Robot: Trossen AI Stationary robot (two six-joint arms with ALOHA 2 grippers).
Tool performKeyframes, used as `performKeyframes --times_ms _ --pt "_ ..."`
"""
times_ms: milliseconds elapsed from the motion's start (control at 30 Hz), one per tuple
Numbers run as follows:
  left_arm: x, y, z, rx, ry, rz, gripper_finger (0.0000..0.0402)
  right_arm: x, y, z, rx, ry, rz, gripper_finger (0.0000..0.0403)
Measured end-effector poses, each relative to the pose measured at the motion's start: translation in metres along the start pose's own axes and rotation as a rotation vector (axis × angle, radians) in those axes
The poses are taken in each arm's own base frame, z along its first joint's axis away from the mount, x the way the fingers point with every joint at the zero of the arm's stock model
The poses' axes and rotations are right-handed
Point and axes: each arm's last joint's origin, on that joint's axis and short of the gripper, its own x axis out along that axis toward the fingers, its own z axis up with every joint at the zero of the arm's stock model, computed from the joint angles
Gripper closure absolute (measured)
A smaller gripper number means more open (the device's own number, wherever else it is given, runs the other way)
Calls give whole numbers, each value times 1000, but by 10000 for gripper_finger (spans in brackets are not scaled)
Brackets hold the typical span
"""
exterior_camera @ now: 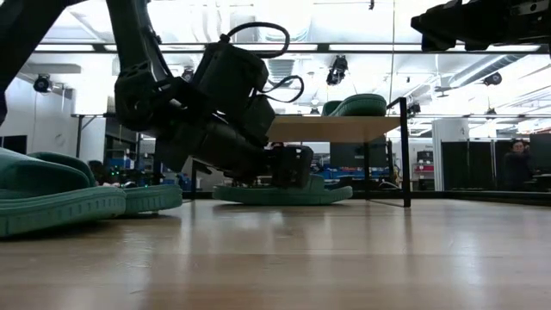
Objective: Pick and place slides into the shelf
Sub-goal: Put the green slides on the shelf
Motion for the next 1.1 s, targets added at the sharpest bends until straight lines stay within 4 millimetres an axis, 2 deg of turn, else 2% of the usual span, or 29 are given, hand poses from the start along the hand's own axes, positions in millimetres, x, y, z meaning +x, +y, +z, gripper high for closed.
performKeyframes --times_ms 600,900,1100 --pt "31 9 8 19 20 -175 171 0 0 0 -15 2 1 339" --pt "40 13 9 10 40 -281 171 0 0 -1 -23 7 3 339" --pt "44 15 9 6 44 -282 171 0 0 -1 -26 8 3 339"
